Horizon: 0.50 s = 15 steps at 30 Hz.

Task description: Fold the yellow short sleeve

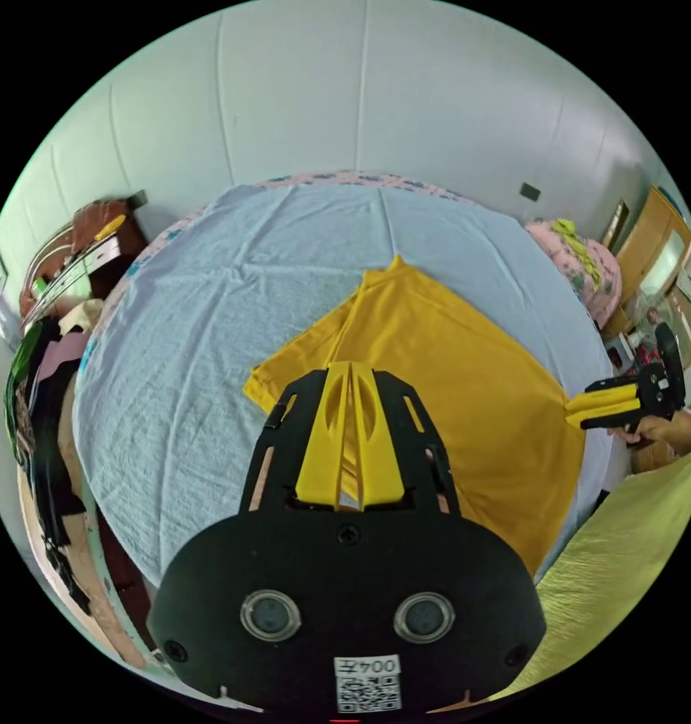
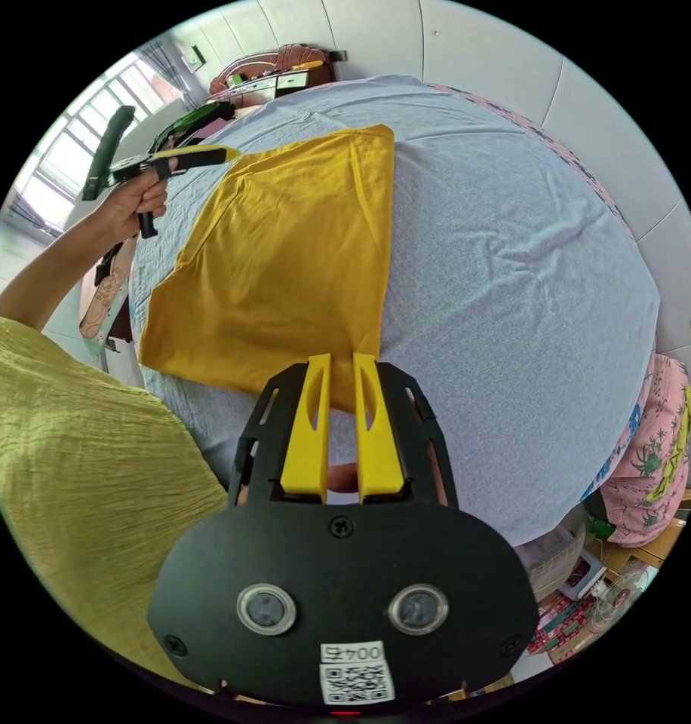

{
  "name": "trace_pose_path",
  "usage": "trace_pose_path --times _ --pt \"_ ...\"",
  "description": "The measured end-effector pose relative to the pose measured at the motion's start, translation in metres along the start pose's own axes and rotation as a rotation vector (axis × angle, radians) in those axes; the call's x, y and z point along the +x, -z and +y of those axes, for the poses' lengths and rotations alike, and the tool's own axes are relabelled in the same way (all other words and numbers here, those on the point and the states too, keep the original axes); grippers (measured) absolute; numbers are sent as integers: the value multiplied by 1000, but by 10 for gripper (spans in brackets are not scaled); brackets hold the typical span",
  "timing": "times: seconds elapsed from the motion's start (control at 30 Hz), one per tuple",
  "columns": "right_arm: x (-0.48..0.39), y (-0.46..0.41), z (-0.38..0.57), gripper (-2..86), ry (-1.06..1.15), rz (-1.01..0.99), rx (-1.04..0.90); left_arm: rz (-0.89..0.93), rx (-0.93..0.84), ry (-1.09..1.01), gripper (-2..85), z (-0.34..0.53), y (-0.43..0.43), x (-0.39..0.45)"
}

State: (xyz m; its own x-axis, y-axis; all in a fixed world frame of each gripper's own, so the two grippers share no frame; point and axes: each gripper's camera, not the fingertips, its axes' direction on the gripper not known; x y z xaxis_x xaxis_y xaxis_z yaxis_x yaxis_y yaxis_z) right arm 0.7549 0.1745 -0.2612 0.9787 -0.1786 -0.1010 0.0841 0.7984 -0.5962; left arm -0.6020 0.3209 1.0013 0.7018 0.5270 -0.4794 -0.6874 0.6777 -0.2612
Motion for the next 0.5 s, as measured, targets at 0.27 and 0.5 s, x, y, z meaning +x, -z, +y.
trace_pose_path --times 0.27,0.5 --pt "12 5 2 50 14 15 6 9 -66 49 5 23 15 -17" --pt "60 41 16 27 -61 -115 65 146 37 126 4 94 101 17"
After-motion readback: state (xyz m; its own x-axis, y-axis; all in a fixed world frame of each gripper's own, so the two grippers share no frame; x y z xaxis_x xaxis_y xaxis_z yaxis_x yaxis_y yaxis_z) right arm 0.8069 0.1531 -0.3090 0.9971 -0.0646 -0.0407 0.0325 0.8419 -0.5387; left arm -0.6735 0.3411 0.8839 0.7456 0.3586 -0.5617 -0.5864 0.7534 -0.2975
